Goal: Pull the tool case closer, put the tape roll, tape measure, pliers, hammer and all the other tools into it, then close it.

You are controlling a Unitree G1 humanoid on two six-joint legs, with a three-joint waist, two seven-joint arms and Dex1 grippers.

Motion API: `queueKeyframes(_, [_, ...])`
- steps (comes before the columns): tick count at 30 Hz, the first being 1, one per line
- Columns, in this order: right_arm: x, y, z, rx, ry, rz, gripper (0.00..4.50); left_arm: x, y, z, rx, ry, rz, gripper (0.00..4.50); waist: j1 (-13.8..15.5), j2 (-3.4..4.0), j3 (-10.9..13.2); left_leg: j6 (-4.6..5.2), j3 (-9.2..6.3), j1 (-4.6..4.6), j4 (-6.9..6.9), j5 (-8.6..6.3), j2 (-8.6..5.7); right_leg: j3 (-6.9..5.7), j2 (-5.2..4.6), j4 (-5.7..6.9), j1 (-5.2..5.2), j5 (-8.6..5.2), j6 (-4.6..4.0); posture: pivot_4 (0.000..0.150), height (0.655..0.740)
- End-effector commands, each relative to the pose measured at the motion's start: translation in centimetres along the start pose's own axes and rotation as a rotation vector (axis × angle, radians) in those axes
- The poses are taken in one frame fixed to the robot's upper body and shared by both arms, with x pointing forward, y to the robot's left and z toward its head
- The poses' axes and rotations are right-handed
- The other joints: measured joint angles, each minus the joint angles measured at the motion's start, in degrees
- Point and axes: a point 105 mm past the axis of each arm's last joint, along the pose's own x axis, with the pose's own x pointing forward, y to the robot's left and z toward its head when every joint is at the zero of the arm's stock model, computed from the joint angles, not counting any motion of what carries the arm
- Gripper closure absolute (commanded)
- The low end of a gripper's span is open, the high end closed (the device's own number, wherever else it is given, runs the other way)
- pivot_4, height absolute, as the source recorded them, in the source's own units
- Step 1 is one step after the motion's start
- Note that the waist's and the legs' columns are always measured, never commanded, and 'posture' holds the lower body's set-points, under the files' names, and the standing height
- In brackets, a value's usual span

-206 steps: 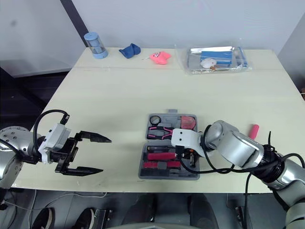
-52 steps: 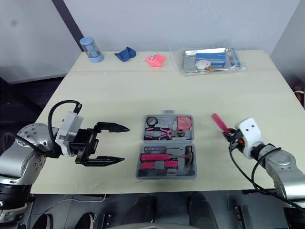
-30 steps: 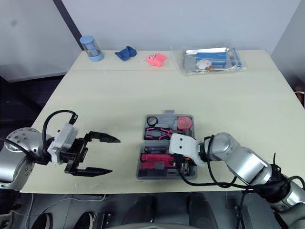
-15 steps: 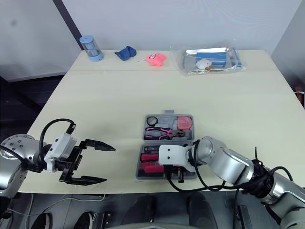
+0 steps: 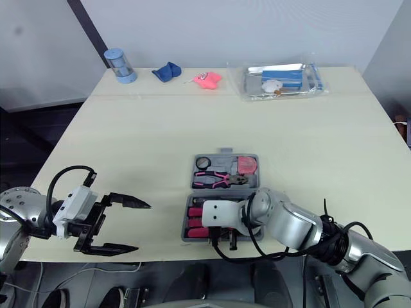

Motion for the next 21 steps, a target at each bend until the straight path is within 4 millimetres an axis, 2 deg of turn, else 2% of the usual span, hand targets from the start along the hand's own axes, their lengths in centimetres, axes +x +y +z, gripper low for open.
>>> queueKeyframes(1, [0.4,-0.3,0.5,-0.018,-0.008,-0.022,4.1,-0.5,-0.4,0.5,0.037,-0.002,-0.037,0.0,-0.01,0.0,0.0,0.0,0.0,0.01,0.0,0.0,0.01,0.0,0.01,0.0,0.0,0.01,-0.03,0.15,0.74])
queueKeyframes(5, [0.5,-0.3,0.5,-0.023,-0.014,-0.019,4.1,-0.7,-0.4,0.3,0.035,-0.001,-0.031,0.0,-0.02,-0.02,-0.01,0.0,0.01,0.06,-0.01,0.0,0.11,0.0,0.11,0.01,0.01,0.07,-0.11,0.15,0.74])
queueKeyframes(7, [0.4,-0.3,0.4,-0.027,-0.015,-0.017,3.07,-0.7,-0.4,0.2,0.035,0.0,-0.029,0.0,-0.02,-0.02,-0.01,0.0,0.01,0.06,-0.01,0.0,0.15,0.0,0.14,0.01,0.01,0.08,-0.13,0.15,0.74])
queueKeyframes(8, [0.3,-0.4,0.5,-0.028,-0.021,-0.023,2.8,-0.7,-0.4,0.2,0.034,-0.001,-0.029,0.0,-0.02,-0.03,-0.02,0.0,0.02,0.06,-0.01,0.0,0.15,0.0,0.15,0.01,0.0,0.08,-0.14,0.15,0.74])
queueKeyframes(12, [-0.4,-0.9,1.0,-0.038,-0.05,-0.044,1.12,-0.7,-0.4,0.0,0.032,-0.002,-0.028,0.0,0.1,-0.02,-0.01,0.0,0.02,0.04,-0.02,0.0,0.16,-0.01,0.15,-0.01,0.0,0.08,-0.14,0.15,0.74])
queueKeyframes(20, [-1.9,-1.1,2.3,-0.044,-0.188,-0.054,1.12,-0.9,-0.2,-0.4,0.034,0.0,-0.021,0.0,0.21,-0.02,-0.01,0.0,0.02,-0.02,-0.01,0.0,0.15,-0.02,0.13,-0.06,-0.01,0.08,-0.14,0.15,0.74])
queueKeyframes(21, [-2.0,-1.1,2.4,-0.048,-0.217,-0.05,1.35,-0.9,-0.1,-0.4,0.035,0.001,-0.021,0.0,0.2,-0.02,-0.01,0.0,0.03,-0.01,-0.01,0.0,0.15,-0.02,0.13,-0.05,-0.01,0.08,-0.14,0.15,0.74])
